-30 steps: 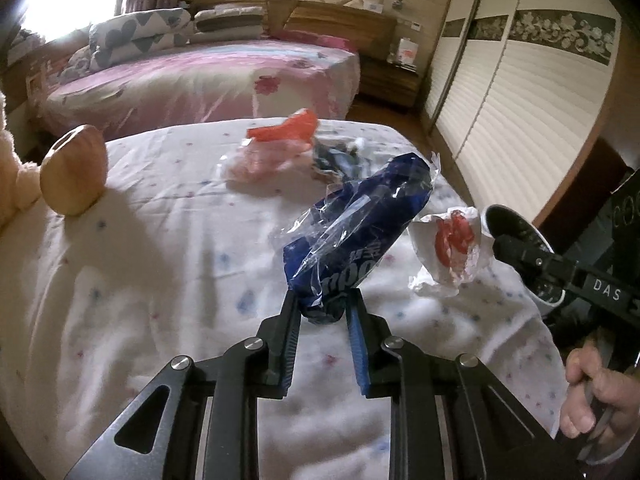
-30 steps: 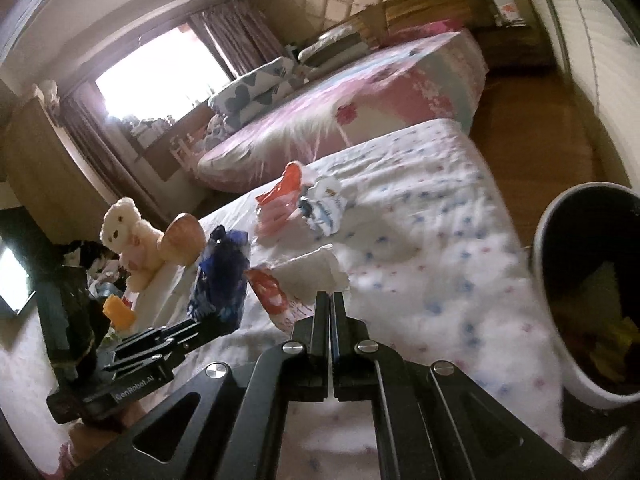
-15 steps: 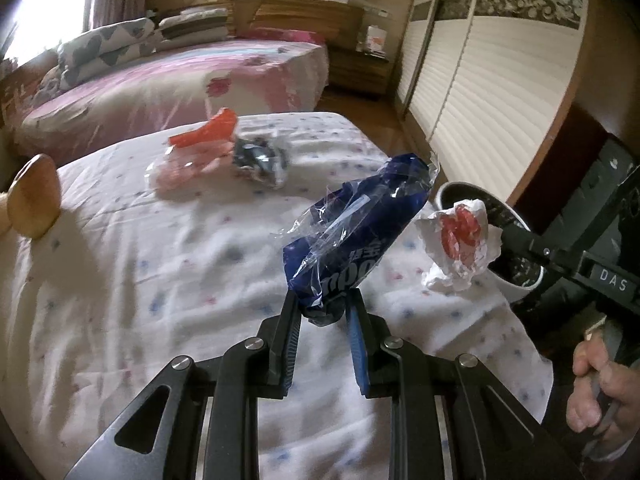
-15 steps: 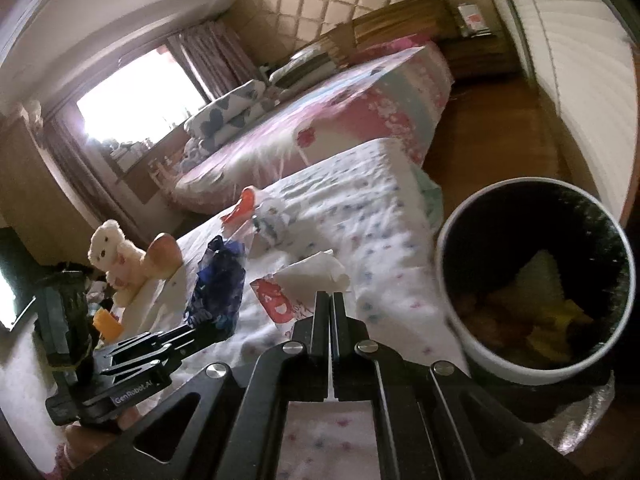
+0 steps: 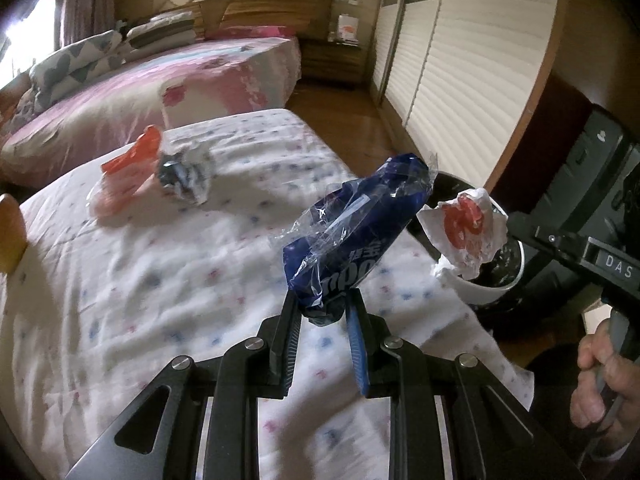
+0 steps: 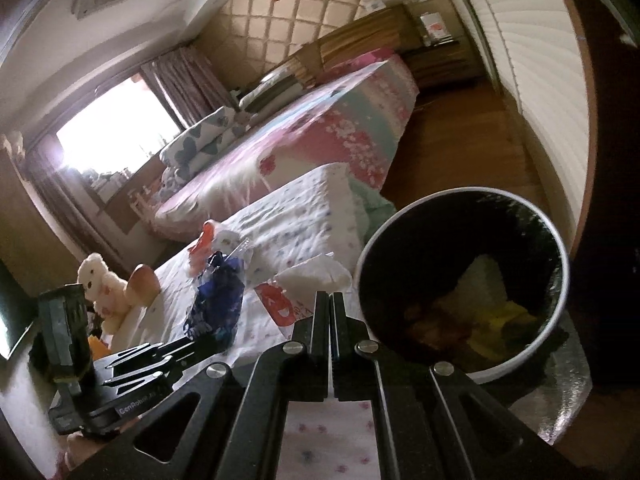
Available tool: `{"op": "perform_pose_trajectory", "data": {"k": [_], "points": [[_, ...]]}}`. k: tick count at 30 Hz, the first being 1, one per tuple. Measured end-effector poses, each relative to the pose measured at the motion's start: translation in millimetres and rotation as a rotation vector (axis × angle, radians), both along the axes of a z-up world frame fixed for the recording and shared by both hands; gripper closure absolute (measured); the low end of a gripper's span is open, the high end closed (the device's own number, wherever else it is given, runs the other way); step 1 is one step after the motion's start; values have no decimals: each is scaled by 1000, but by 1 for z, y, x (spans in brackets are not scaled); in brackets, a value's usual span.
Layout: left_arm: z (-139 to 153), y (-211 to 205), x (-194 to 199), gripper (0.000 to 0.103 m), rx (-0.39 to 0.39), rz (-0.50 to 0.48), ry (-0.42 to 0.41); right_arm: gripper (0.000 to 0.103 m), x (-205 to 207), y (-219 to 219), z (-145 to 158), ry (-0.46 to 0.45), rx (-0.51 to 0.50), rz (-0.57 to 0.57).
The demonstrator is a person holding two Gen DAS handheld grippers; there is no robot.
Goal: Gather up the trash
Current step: 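Carry the blue bag and red-and-white bag over the trash bin with both tools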
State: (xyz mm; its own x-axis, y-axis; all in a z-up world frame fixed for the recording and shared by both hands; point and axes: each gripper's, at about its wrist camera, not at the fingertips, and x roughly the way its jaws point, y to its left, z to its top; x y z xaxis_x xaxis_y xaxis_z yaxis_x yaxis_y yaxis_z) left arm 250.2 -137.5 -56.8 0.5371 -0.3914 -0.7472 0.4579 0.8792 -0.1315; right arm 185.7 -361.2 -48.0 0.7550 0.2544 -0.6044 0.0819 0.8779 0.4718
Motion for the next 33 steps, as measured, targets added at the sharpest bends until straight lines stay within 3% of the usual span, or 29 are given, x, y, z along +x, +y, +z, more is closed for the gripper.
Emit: {"op": "perform_pose_trajectory", "data": {"k": [33], "points": [[-10,-101,12,82,97,-113,0,103,-8,-74,-15,27,15,-158]]}}
